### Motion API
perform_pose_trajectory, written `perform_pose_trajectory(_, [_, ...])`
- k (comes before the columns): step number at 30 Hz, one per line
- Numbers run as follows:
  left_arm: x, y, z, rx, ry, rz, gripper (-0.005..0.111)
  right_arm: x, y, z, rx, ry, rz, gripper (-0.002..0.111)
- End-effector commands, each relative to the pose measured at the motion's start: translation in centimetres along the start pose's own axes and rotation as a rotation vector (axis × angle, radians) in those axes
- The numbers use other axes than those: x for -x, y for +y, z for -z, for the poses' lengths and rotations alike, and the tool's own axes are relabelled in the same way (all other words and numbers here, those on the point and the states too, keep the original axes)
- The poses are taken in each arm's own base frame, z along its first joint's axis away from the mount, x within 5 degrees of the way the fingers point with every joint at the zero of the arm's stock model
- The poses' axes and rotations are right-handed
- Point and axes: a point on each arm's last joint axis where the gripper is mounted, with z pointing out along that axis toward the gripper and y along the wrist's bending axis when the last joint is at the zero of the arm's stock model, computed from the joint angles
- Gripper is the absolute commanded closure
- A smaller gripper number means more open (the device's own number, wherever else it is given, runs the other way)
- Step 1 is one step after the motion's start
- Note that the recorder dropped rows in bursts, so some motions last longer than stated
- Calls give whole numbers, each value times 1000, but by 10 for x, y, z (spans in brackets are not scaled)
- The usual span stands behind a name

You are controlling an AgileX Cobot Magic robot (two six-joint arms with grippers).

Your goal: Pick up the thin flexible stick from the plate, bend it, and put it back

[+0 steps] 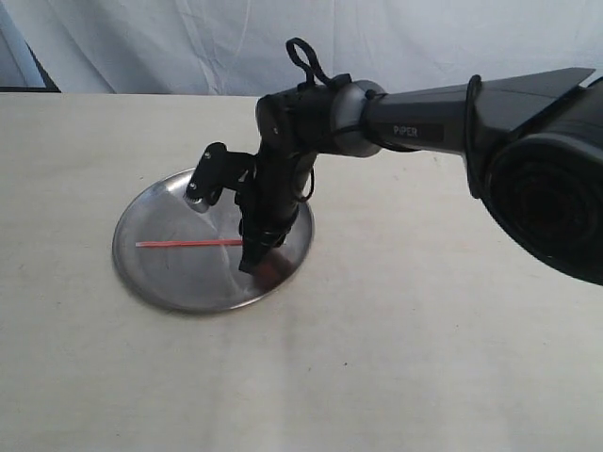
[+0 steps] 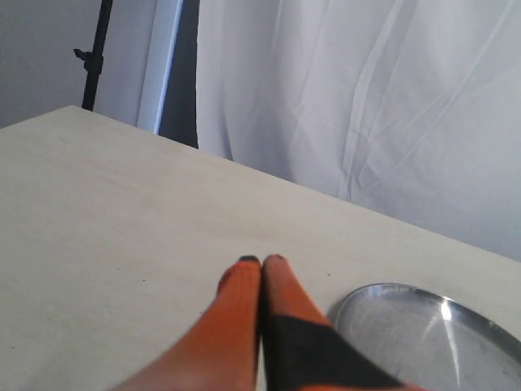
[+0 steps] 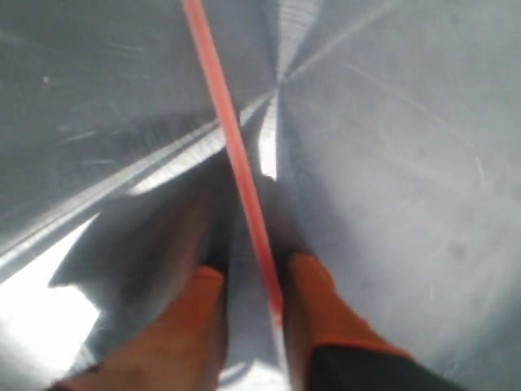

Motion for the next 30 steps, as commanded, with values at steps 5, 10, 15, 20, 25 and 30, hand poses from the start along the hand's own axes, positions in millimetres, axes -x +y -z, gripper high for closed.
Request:
perform_pose_trajectory(5, [-1,0,0,-3,-6,0,107,-1,17,-23,59,52,-5,109])
perform_pose_trajectory(10, [-1,0,0,-3,-6,0,107,5,18,-3,87,20,-46,109])
perform_pose_trajectory(15, [-1,0,0,-3,-6,0,107,17,12,43,24,-71,-60,109])
perform_pose_trajectory(20, [-1,0,0,-3,-6,0,107,25,10,79,-25,-142,-92,109])
perform_pose_trajectory(25, [-1,0,0,-3,-6,0,107,26,10,90,-33,-158,-116,109])
perform_pose_trajectory(30, [-1,0,0,-3,-6,0,107,24,11,74,-16,-133,-119,109])
